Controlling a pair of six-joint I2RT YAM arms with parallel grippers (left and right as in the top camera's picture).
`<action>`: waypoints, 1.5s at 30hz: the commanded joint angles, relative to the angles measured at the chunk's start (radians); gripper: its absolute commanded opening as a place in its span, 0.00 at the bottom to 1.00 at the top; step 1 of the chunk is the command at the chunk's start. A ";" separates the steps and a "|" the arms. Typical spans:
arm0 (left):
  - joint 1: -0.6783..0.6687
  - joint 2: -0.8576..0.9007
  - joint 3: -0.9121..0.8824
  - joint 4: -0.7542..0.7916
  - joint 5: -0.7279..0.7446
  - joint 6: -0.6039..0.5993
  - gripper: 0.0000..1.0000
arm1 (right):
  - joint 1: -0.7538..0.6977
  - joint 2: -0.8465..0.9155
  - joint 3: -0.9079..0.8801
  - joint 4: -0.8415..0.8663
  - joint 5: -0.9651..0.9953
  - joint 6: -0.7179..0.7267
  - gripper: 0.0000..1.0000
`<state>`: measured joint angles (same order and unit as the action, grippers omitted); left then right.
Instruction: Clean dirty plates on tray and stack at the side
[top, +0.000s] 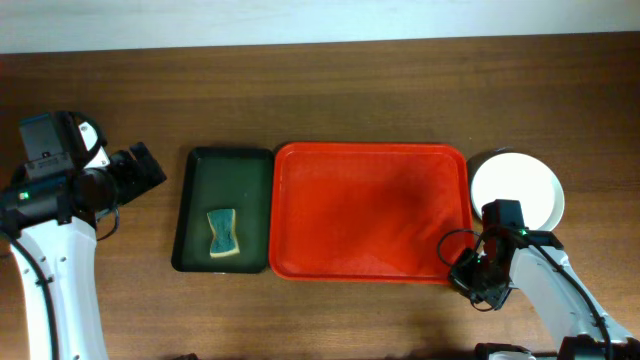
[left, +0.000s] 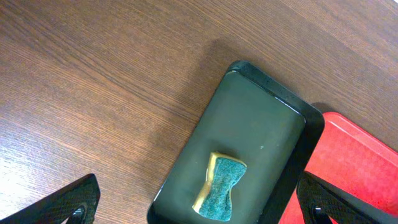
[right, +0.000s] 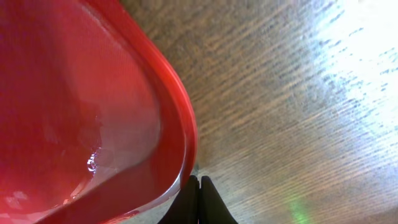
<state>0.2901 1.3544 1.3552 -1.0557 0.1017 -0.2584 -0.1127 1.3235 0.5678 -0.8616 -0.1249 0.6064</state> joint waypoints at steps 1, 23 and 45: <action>0.003 0.005 0.008 -0.001 0.010 -0.010 0.99 | 0.001 0.003 -0.007 0.016 0.006 0.012 0.05; 0.003 0.005 0.008 -0.001 0.010 -0.010 0.99 | 0.249 0.004 0.364 -0.152 -0.321 -0.077 0.04; 0.003 0.005 0.008 -0.001 0.010 -0.010 0.99 | 0.896 0.795 1.184 -0.001 0.006 0.029 0.04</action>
<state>0.2905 1.3579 1.3552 -1.0584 0.1020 -0.2584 0.7559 2.0979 1.7428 -0.8768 -0.1749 0.6567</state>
